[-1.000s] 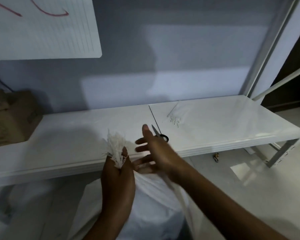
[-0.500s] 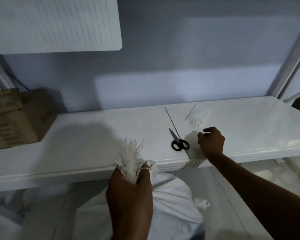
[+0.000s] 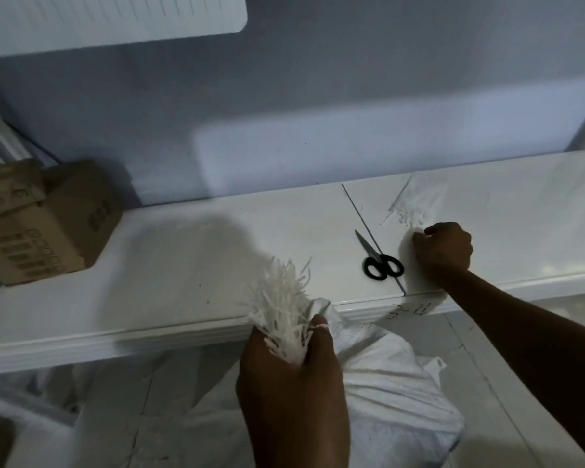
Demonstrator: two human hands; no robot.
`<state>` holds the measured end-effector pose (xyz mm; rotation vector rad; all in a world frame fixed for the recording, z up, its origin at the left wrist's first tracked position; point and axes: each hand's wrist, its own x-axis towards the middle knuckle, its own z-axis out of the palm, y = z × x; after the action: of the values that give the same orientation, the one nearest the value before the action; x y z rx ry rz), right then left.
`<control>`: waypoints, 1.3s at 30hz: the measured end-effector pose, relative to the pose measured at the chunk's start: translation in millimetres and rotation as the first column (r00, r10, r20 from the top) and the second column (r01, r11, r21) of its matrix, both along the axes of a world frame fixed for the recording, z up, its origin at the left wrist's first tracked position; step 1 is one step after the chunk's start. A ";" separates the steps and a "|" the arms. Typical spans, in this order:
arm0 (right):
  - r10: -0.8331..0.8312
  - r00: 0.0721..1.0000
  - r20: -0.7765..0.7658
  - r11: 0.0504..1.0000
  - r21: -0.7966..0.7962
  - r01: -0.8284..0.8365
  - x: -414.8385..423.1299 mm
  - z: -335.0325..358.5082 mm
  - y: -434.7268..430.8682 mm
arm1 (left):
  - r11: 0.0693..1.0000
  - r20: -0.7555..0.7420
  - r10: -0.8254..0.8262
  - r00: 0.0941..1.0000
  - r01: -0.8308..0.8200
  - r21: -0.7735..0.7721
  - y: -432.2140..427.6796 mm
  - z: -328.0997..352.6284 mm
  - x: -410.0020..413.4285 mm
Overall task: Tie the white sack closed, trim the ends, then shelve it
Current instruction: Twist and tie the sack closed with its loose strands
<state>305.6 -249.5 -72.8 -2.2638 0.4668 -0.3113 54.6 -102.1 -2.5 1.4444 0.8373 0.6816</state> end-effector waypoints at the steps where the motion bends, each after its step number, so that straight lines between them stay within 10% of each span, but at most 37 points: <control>1: -0.008 1.000 -0.014 1.000 -0.015 0.008 0.3 0.3 2.2 | 1.000 -0.002 -0.006 1.000 0.006 -0.003 -0.2 -0.3 1.5; 12: -0.082 0.996 -0.030 0.994 -0.081 0.079 -4.4 1.1 14.9 | 0.998 -0.016 -0.051 0.999 0.051 -0.032 0.4 0.9 4.3; 21: -0.159 0.986 -0.040 0.936 0.311 0.164 -52.3 28.0 21.0 | 0.996 -0.049 -0.083 0.995 0.082 -0.019 6.2 10.6 2.3; 26: 0.041 0.998 -0.042 0.997 -0.071 -0.044 -112.0 64.9 24.4 | 0.996 -0.075 -0.088 0.993 0.089 0.005 11.4 19.8 -8.4; 32: 0.242 0.956 0.165 0.944 0.189 -0.271 -186.3 101.8 6.8 | 0.984 -0.063 -0.172 0.983 0.174 0.026 7.7 28.8 -31.8; 39: 0.515 0.844 0.148 0.850 0.038 -0.525 -271.9 103.8 -5.2 | 0.943 0.044 -0.332 0.942 0.331 0.028 -4.0 21.6 -75.5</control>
<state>33.7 -254.7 31.1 -2.1746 -0.2139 -0.1554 -20.9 -106.1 19.1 1.5359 0.5315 0.4665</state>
